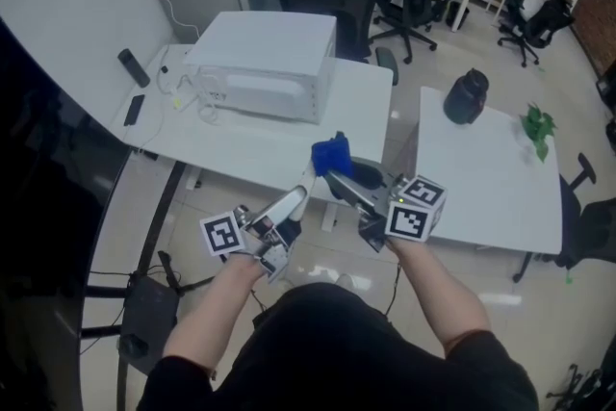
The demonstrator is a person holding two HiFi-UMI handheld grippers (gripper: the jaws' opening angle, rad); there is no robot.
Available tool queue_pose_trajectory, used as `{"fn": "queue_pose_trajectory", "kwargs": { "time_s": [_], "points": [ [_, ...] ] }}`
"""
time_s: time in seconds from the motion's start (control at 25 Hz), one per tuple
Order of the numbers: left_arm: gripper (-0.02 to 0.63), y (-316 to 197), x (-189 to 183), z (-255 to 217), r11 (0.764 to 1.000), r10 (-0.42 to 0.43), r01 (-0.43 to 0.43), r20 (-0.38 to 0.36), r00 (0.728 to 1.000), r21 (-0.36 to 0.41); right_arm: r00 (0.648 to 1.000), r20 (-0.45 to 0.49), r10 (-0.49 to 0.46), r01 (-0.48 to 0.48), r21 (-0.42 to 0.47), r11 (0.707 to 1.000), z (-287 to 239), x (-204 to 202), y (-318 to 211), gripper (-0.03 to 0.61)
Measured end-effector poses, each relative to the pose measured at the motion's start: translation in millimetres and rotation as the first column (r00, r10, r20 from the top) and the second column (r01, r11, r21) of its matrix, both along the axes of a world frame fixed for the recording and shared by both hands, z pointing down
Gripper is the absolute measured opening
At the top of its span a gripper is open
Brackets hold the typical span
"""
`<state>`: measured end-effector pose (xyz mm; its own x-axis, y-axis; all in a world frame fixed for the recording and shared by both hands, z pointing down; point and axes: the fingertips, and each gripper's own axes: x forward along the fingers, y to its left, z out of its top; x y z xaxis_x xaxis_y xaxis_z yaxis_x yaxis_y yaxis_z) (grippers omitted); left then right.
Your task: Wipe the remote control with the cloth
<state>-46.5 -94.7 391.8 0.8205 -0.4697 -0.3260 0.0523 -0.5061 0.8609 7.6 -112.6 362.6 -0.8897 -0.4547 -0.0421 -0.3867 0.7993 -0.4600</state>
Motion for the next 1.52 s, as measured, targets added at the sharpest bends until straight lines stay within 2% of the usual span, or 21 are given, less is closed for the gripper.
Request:
{"fn": "queue_pose_trajectory", "kwargs": {
  "time_s": [0.2,0.28,0.36,0.68,0.76,0.84,0.88,0.92,0.96,1.04,1.12,1.16,1.24,1.32,1.36,1.52],
  "points": [
    [0.204,-23.7,-16.6,-10.4,0.997,-0.082,0.082,-0.051,0.995,-0.007,0.989,-0.034,-0.145,0.145,-0.007,0.989,14.4,-28.4,41.5,0.129],
    [0.204,-26.2,-15.4,-14.7,0.997,-0.078,0.078,-0.054,0.995,-0.001,0.98,-0.053,-0.19,0.189,-0.025,0.982,26.3,-41.1,52.5,0.129],
    [0.204,-22.2,-9.0,-15.4,0.999,-0.05,0.05,-0.044,0.998,0.003,0.979,-0.056,-0.196,0.194,-0.037,0.98,31.7,-45.0,52.9,0.129],
    [0.204,0.6,11.4,8.1,0.996,0.09,-0.09,0.031,0.995,0.009,0.996,-0.074,-0.053,0.052,-0.021,0.998,26.6,-8.5,9.3,0.129],
    [0.204,-2.6,13.6,17.9,0.998,0.064,-0.065,0.081,0.995,0.01,0.996,-0.092,-0.016,0.016,-0.006,1.0,24.6,0.6,-0.1,0.129],
    [0.204,-15.1,10.5,37.4,1.0,-0.021,0.017,0.205,0.979,0.017,0.992,-0.124,0.031,-0.03,0.018,0.999,23.0,11.2,-5.5,0.129],
    [0.204,-24.5,6.3,53.1,0.997,-0.078,0.073,0.306,0.949,0.03,0.987,-0.149,0.06,-0.056,0.033,0.998,23.5,17.0,-6.8,0.129],
    [0.204,-35.4,0.3,72.0,0.99,-0.139,0.128,0.425,0.894,0.054,0.98,-0.181,0.089,-0.081,0.05,0.995,25.6,22.5,-7.1,0.129],
    [0.204,-47.4,-6.7,92.1,0.98,-0.196,0.177,0.546,0.815,0.088,0.97,-0.217,0.114,-0.103,0.066,0.993,29.2,27.4,-6.6,0.129],
    [0.204,-72.9,-19.5,128.7,0.956,-0.285,0.243,0.732,0.619,0.167,0.944,-0.291,0.154,-0.133,0.088,0.987,39.9,35.9,-3.7,0.129],
    [0.204,-96.4,-26.7,161.1,0.935,-0.332,0.269,0.834,0.441,0.23,0.919,-0.353,0.177,-0.154,0.09,0.984,52.6,43.4,0.4,0.129],
    [0.204,-106.6,-28.1,176.6,0.93,-0.34,0.271,0.865,0.369,0.25,0.908,-0.378,0.182,-0.161,0.086,0.983,58.9,47.0,2.7,0.129],
    [0.204,-124.4,-27.7,208.2,0.925,-0.341,0.259,0.906,0.25,0.276,0.892,-0.412,0.184,-0.17,0.071,0.983,70.8,54.7,7.9,0.129],
    [0.204,-140.6,-26.0,239.0,0.925,-0.333,0.245,0.929,0.161,0.289,0.884,-0.432,0.181,-0.178,0.047,0.983,80.7,63.6,12.5,0.129],
    [0.204,-148.0,-25.3,253.1,0.927,-0.325,0.241,0.937,0.13,0.288,0.881,-0.439,0.178,-0.18,0.036,0.983,85.2,67.8,14.0,0.129],
    [0.204,-168.8,-24.6,293.7,0.936,-0.291,0.224,0.955,0.058,0.271,0.868,-0.466,0.171,-0.193,0.001,0.981,102.4,83.6,15.1,0.129]
  ]
}}
